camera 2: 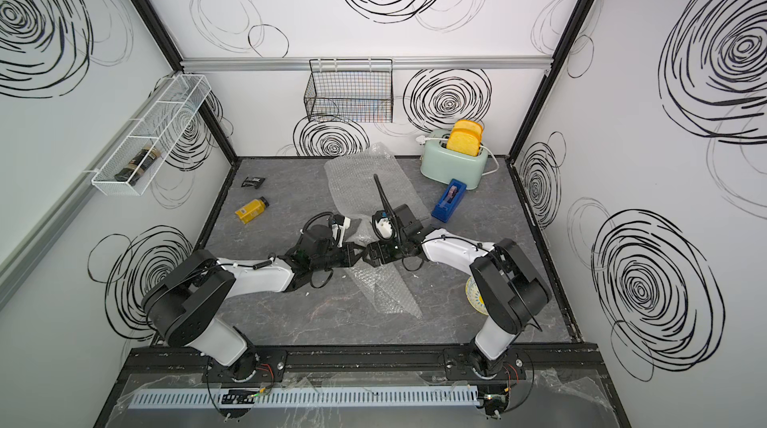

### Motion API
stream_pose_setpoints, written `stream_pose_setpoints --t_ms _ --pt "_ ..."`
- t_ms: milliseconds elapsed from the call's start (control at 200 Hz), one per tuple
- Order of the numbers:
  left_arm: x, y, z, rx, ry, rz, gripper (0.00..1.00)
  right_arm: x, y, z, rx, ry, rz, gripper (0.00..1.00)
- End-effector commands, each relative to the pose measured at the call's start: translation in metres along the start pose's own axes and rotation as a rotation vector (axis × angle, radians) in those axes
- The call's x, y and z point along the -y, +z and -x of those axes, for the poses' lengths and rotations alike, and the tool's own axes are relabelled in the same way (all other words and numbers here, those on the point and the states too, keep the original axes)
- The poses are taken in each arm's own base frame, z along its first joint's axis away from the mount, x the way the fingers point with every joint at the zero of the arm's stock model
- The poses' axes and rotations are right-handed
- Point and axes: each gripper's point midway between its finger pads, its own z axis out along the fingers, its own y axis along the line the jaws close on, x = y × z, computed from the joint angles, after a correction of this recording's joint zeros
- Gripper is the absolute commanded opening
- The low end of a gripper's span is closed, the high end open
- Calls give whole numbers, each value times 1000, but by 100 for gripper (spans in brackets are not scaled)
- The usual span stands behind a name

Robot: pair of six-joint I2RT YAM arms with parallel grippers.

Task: Wrap bowls in bubble wrap
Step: Wrap the bowl in bubble wrap.

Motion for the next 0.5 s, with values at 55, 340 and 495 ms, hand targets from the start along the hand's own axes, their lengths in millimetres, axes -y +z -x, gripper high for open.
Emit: stream_pose_setpoints --t_ms 55,340,495 --pt "10 0 12 11 28 -35 0 12 7 15 12 8 -68 82" --pt "17 -5 15 -1 50 -38 34 28 26 11 -24 71 -84 74" --pt "21 -24 27 40 83 8 68 33 29 8 -33 92 -80 71"
